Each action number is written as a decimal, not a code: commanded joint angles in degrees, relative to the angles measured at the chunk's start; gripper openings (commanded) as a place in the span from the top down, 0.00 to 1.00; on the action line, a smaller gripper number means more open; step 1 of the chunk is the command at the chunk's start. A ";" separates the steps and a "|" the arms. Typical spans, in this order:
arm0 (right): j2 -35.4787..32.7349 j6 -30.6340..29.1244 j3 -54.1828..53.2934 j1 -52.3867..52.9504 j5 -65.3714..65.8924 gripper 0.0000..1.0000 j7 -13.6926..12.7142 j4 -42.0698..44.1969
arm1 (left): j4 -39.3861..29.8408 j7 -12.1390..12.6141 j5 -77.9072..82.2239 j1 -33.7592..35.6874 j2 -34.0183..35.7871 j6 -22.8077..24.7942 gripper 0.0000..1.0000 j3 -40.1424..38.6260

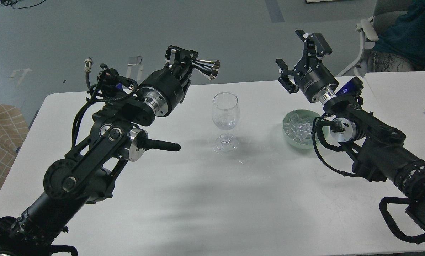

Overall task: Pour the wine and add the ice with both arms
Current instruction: 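Turn the jigger upright and carry it back with the left gripper, then set the jigger on the table, open the left gripper, withdraw, then reach the right gripper into the green bowl and pinch an ice cube, then lift the ice cube with the right gripper over the wine glass, then open the right gripper to drop the ice into the glass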

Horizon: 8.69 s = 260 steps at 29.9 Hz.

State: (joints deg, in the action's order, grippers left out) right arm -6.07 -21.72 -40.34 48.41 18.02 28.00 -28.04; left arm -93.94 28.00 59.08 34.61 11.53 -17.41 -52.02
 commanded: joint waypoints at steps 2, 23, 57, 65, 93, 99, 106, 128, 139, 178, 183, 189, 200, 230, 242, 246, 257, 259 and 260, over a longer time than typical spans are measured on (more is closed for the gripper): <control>0.00 0.01 0.00 0.02 0.00 0.00 0.00 0.00 | -0.10 0.00 -1.15 -0.16 -0.02 -0.17 1.00 -0.97; 0.18 0.10 0.09 0.11 0.08 0.00 0.00 0.00 | 4.90 0.00 -49.41 -19.40 -5.99 1.05 0.99 -34.63; 0.09 0.27 0.26 -0.42 0.17 0.00 0.00 0.09 | 34.97 -7.35 -52.66 -24.07 -9.07 24.70 0.76 -42.90; 0.09 0.27 0.26 -0.33 0.17 0.00 0.00 0.18 | 35.32 -7.35 -52.66 -23.89 -8.99 24.70 0.67 -42.64; -0.08 0.27 0.26 -0.24 0.17 0.00 0.00 0.09 | 35.32 -4.28 -52.66 -24.59 -6.53 28.38 0.02 -42.54; -0.70 0.27 0.26 -0.24 0.17 0.00 0.00 -0.44 | 34.97 -2.16 -52.66 -27.75 -4.68 32.78 0.02 -43.07; -6.49 0.18 2.97 -0.33 0.17 0.00 0.00 -3.77 | 35.58 -2.78 -51.61 -32.68 2.25 44.18 0.02 -43.08; -32.34 18.80 25.30 1.43 48.58 0.00 -0.84 -27.16 | 49.47 -23.95 -27.26 -4.21 15.71 45.41 0.02 -34.91; -30.06 23.39 32.60 1.42 66.00 0.02 -1.10 -23.73 | 49.03 -24.31 -27.26 -1.66 13.96 45.41 0.02 -32.53; -24.69 22.86 42.27 5.03 69.96 0.58 -1.37 -17.67 | 48.59 -24.22 -27.18 -2.01 11.84 45.41 0.02 -32.18; -24.78 22.68 42.36 5.38 69.87 0.65 -1.37 -17.67 | 48.59 -24.22 -27.18 -1.83 11.85 45.41 0.02 -32.18; -25.13 22.68 42.45 5.47 69.87 0.86 -1.37 -17.75 | 48.59 -24.31 -27.18 -1.92 11.85 45.41 0.02 -32.18; -27.32 22.33 42.27 6.95 69.08 1.00 -1.37 -18.63 | 48.59 -24.31 -27.17 -2.01 11.76 45.41 0.02 -32.18; -21.98 10.03 58.97 48.62 50.28 1.00 -1.19 -38.33 | 48.50 -24.31 -25.86 -0.95 11.14 45.41 0.02 -32.18; -12.04 6.08 61.43 47.57 48.69 1.00 -0.75 -30.59 | 48.59 -24.31 -25.86 -0.78 10.18 45.41 0.02 -32.09; -10.29 5.72 63.45 47.48 48.78 1.00 -0.84 -29.10 | 48.59 -24.31 -25.86 -0.78 9.56 45.41 0.02 -32.09; -7.82 6.25 66.53 45.81 49.66 1.00 -0.84 -25.84 | 48.59 -24.31 -25.86 -0.78 9.56 45.41 0.02 -32.09; -7.73 6.33 66.53 45.64 49.66 1.00 -0.84 -25.75 | 48.59 -24.31 -25.86 -0.86 9.56 45.41 0.02 -32.09; -7.73 6.42 66.53 45.46 49.57 0.98 -0.93 -25.75 | 48.59 -24.22 -25.86 -0.86 9.65 45.41 0.02 -32.09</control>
State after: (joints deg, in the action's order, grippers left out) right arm -13.91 -15.46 26.17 94.21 67.66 27.16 -53.90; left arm -45.35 3.70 33.22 33.81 21.09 28.00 -84.11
